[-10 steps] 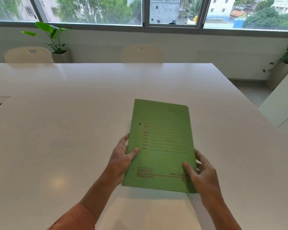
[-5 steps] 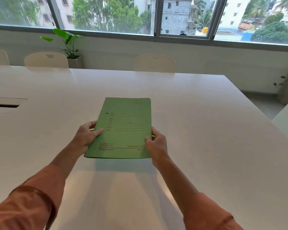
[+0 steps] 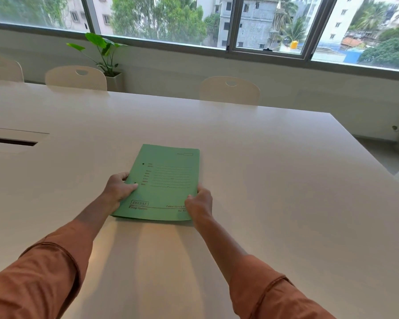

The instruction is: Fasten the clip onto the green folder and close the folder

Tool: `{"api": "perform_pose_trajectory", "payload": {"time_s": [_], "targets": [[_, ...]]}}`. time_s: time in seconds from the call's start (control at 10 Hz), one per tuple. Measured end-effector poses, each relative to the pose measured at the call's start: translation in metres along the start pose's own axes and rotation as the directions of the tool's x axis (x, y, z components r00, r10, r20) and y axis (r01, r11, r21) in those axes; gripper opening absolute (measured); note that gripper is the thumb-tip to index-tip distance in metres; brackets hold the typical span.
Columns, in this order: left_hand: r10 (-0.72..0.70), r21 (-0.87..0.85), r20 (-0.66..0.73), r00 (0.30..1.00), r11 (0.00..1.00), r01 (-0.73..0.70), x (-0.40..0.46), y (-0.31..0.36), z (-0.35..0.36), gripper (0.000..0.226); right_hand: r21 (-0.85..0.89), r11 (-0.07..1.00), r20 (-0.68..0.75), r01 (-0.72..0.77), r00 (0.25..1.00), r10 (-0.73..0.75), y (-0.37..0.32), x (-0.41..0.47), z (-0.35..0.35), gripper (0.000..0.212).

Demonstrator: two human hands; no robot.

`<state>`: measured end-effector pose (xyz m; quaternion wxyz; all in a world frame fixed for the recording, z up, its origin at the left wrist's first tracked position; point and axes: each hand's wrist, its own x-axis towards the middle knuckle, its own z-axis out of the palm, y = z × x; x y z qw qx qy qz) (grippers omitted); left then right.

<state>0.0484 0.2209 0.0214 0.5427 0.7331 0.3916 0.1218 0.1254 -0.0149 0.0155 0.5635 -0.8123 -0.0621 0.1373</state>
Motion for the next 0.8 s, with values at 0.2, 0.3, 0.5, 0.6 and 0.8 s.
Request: {"api": "perform_pose_trajectory", "payload": {"time_s": [0.2, 0.3, 0.5, 0.6, 0.8], "targets": [[-0.008, 0.023, 0.009, 1.000, 1.000, 0.008, 0.015, -0.003, 0.001, 0.046, -0.145, 0.989, 0.003, 0.016, 1.000, -0.016, 0.001, 0.006, 0.005, 0.059], [-0.007, 0.032, 0.008, 1.000, 0.999, 0.007, 0.019, -0.004, 0.002, 0.046, -0.164, 0.986, 0.022, 0.011, 1.000, -0.008, -0.002, 0.005, 0.007, 0.065], [-0.011, 0.065, -0.025, 1.000, 0.998, 0.013, 0.019, -0.003, 0.002, 0.047, -0.254, 0.965, 0.036, 0.063, 0.998, -0.055, 0.000, 0.004, 0.004, 0.061], [0.053, 0.327, -0.110, 0.993, 0.945, -0.014, 0.012, -0.005, 0.007, 0.054, -0.399, 0.904, 0.036, 0.155, 0.988, -0.153, 0.010, 0.001, 0.002, 0.046], [0.243, 0.718, -0.112, 0.963, 0.690, -0.091, -0.018, -0.016, 0.025, 0.067, -0.579, 0.736, 0.074, 0.350, 0.922, -0.380, 0.028, -0.006, -0.022, 0.076]]}}
